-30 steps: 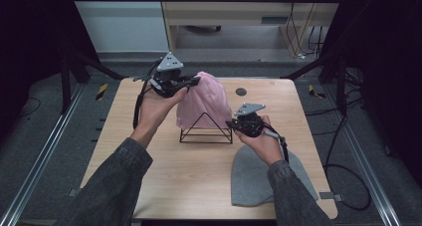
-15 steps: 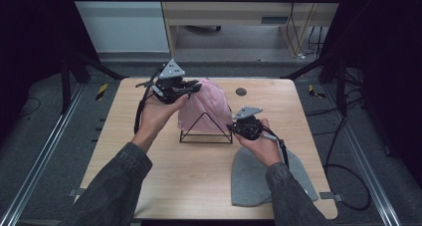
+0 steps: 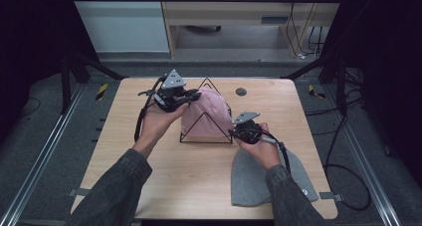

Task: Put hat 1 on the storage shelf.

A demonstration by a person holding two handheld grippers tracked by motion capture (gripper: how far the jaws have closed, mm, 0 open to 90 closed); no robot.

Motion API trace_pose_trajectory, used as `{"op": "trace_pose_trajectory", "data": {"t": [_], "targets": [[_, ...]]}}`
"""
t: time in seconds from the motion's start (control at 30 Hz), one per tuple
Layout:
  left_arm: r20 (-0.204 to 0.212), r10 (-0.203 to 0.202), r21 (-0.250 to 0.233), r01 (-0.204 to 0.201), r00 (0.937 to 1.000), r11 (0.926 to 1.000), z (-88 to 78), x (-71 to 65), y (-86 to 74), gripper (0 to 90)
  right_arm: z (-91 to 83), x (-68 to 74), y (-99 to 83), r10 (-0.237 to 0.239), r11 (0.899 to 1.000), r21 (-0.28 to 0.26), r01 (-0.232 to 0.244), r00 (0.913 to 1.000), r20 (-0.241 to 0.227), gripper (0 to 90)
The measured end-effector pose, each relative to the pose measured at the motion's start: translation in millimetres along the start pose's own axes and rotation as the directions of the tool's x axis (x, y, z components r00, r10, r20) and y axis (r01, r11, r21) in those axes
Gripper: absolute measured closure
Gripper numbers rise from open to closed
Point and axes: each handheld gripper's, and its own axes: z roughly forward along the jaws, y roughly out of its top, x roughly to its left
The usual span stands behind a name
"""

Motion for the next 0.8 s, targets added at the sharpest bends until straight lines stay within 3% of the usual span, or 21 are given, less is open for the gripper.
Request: {"op": "trace_pose_trajectory", "data": {"t": [0.27, 0.43, 0.8], "targets": [[0.004, 0.002, 0.013, -0.002, 1.0, 0.9999, 0.6, -4.2, -3.2, 81.0, 2.8, -3.1, -2.6, 0.02, 1.0, 0.016, -0.02, 0.9997, -0.014, 77.8], [0.01, 0.007, 0.027, -0.007, 0.9999, 0.9996, 1.2, -4.0, -6.4, 81.3, 4.2, -3.7, -3.2, 0.023, 0.999, 0.03, -0.023, 0.9996, -0.017, 70.1], [0.017, 0.0, 0.051, 0.0, 0.9999, 0.9987, 5.5, -7.3, -16.2, 80.9, -10.2, -5.3, -2.2, 0.039, 0.998, 0.041, -0.039, 0.9992, 0.005, 57.7]]}}
